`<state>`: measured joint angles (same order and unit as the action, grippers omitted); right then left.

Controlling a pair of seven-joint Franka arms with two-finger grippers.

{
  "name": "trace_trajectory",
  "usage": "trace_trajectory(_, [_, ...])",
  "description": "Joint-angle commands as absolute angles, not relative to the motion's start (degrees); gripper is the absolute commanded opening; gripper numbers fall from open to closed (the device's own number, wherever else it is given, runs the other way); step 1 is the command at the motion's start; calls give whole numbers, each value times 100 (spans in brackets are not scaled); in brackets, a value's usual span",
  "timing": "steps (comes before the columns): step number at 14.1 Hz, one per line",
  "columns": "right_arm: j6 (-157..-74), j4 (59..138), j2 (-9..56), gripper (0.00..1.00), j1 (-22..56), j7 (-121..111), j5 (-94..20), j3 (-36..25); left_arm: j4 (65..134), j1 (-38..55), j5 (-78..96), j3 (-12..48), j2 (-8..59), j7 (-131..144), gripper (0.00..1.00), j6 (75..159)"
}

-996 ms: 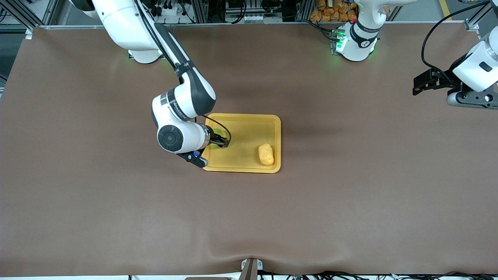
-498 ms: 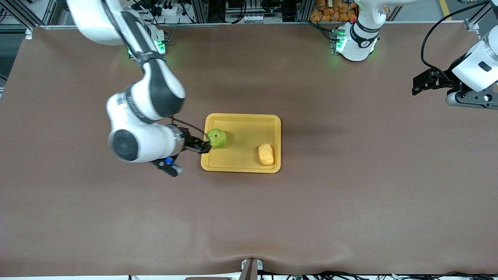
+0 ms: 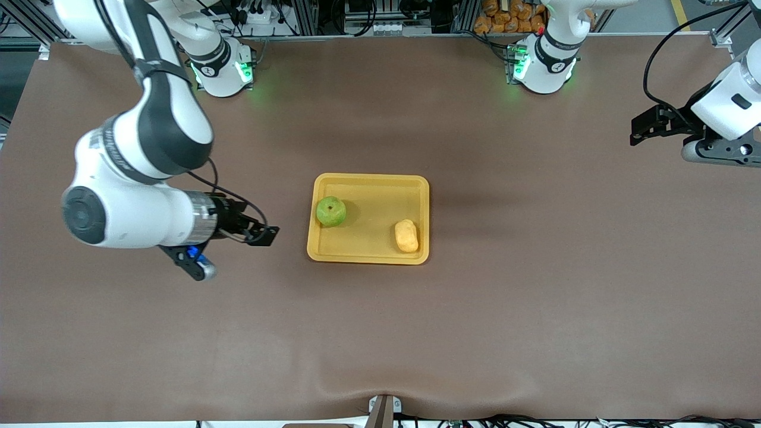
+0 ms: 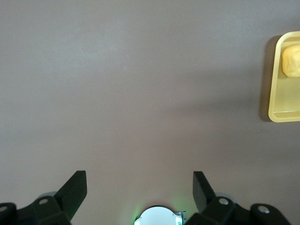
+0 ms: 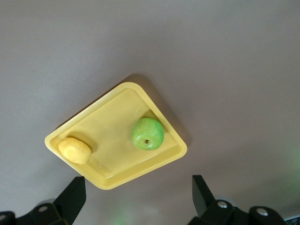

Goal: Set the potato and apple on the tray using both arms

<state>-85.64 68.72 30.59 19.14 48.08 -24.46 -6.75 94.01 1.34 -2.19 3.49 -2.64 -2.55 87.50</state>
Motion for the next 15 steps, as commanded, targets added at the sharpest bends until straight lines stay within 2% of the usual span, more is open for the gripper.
trace_trajectory(1, [-8263, 6891, 2901, 100, 1522, 4300, -2426, -598, 9281, 97, -123, 360, -220, -290, 100, 8684])
trace_trajectory(6, [-7612, 6882, 2514, 100, 643, 3201, -2304, -598, 9281, 97, -123, 360, -211, -290, 100, 8684])
trace_trajectory(10, [-7042, 6689, 2233, 100, 492, 2684, -1399, -597, 9281, 97, -123, 360, -211, -290, 100, 8692])
trace_trajectory(15, [-7014, 6741, 1557, 100, 194, 644, -484, -589, 9281, 88, -123, 352, -202, -290, 100, 8692])
